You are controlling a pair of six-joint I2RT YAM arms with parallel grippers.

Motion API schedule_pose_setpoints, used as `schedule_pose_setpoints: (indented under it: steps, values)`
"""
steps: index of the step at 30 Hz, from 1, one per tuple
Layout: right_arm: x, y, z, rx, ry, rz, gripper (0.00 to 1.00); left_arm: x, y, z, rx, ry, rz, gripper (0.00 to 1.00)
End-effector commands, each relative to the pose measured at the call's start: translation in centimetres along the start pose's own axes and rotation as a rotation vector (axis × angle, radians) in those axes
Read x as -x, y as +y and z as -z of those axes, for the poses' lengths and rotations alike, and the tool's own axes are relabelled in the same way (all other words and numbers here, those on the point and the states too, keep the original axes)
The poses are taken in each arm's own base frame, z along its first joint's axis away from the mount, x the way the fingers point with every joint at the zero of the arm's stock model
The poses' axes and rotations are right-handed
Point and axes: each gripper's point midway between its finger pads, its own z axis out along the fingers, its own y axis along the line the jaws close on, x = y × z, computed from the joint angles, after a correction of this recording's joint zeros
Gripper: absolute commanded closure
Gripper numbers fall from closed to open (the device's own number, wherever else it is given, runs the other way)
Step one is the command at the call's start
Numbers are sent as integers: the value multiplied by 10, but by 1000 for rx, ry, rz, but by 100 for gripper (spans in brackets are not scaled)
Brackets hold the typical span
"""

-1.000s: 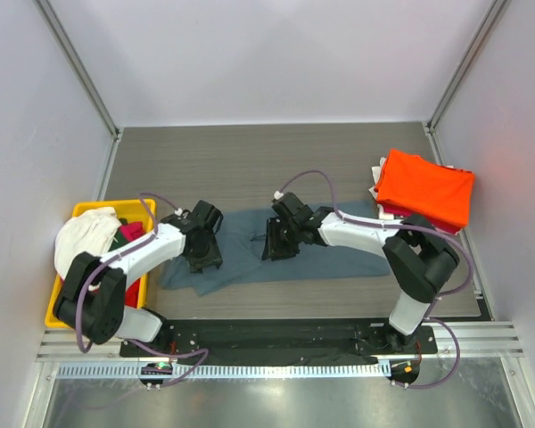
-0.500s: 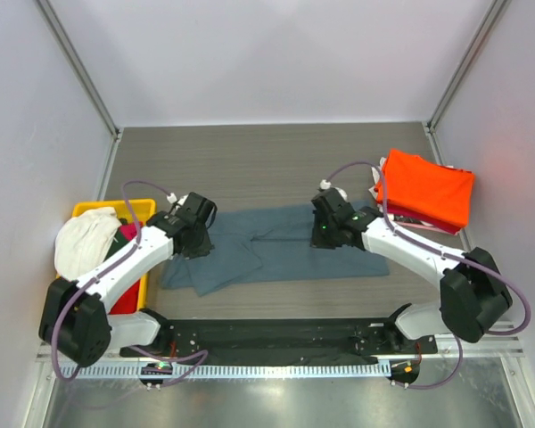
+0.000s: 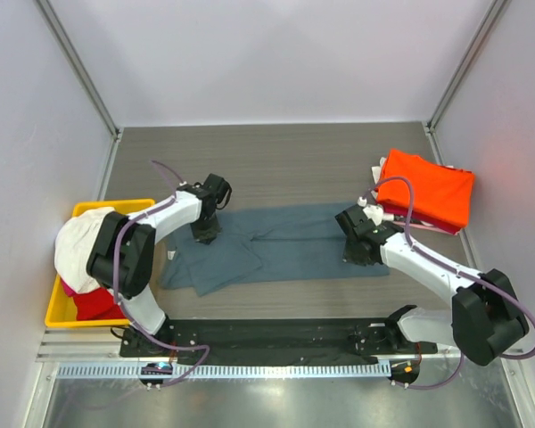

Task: Fold and stack the t-shirts
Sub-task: Fold the tshirt

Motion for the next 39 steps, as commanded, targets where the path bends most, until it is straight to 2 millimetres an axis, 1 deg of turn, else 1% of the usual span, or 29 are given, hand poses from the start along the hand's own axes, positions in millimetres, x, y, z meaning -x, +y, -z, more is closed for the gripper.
schedule_pose_setpoints:
  steps: [1, 5, 7, 8, 11, 13, 14, 17, 18, 19, 20, 21, 22, 23, 24, 25, 26, 27, 28, 29, 30, 31, 33, 34, 35, 36, 37, 38, 39]
  values:
    - [-5, -11, -13, -73, -18, -59, 99, 18, -9, -8, 5, -31, 4, 100]
    - [-14, -4, -21, -63, 2, -72, 99, 16, -22, -26, 6, 18, 5, 100]
    - [-20, -1, -23, -63, 7, -89, 99, 21, -32, -32, -5, 25, 0, 100]
    - [-26, 4, -24, -53, 13, -75, 99, 17, -34, -44, 5, 58, -17, 100]
    - [-42, 12, -26, -56, 33, -41, 99, 28, -46, -56, 0, 76, -20, 100]
    - [-53, 14, -29, -69, 50, -17, 99, 42, -60, -56, -31, 72, -21, 100]
    - [-60, 19, -26, -71, 40, 11, 99, 44, -61, -66, -21, 91, -22, 100]
    - [-70, 35, -20, -32, 53, 40, 99, 66, -83, -68, -67, 99, -31, 100]
    - [-80, 47, -16, 4, 66, 78, 99, 76, -95, -73, -84, 107, -31, 100]
    - [-87, 59, -13, 38, 87, 79, 99, 93, -113, -63, -139, 89, -33, 100]
    - [-98, 77, -8, 66, 96, 128, 99, 87, -124, -75, -164, 134, -40, 100]
    - [-105, 89, -3, 87, 103, 150, 99, 94, -133, -75, -184, 132, -36, 100]
    - [-110, 101, 1, 106, 104, 170, 99, 113, -151, -67, -239, 96, -24, 100]
    - [-120, 131, 18, 179, 94, 209, 99, 112, -161, -80, -252, 115, -29, 100]
    - [-131, 143, 17, 181, 106, 242, 99, 113, -174, -81, -302, 137, -23, 100]
    - [-139, 158, 23, 207, 114, 269, 99, 135, -193, -70, -369, 93, -9, 100]
    - [-138, 189, 39, 276, 106, 283, 99, 140, -204, -70, -407, 90, -1, 100]
    - [-152, 202, 38, 288, 121, 330, 99, 130, -219, -84, -458, 146, 10, 100]
    - [-157, 217, 46, 330, 138, 353, 99, 148, -238, -74, -529, 103, 28, 100]
    - [-153, 242, 60, 389, 127, 358, 99, 150, -248, -76, -564, 111, 40, 100]
    - [-153, 249, 65, 410, 125, 379, 99, 147, -256, -87, -583, 128, 53, 100]
    - [-147, 256, 72, 438, 110, 383, 99, 161, -273, -77, -659, 104, 84, 100]
    - [-129, 267, 90, 489, 56, 386, 99, 168, -286, -76, -721, 84, 113, 100]
    - [-110, 268, 108, 531, 21, 354, 97, 174, -297, -76, -773, 71, 141, 100]
    - [-97, 262, 109, 524, -14, 340, 83, 177, -302, -75, -798, 65, 155, 100]
    - [-85, 256, 114, 535, -34, 319, 78, 178, -307, -73, -825, 66, 159, 100]
    - [-62, 246, 111, 523, -59, 281, 75, 183, -314, -69, -867, 47, 161, 100]
    - [-49, 232, 119, 542, -77, 250, 70, 183, -318, -62, -902, 60, 167, 100]
    - [-37, 222, 116, 538, -84, 222, 69, 186, -321, -57, -927, 57, 165, 100]
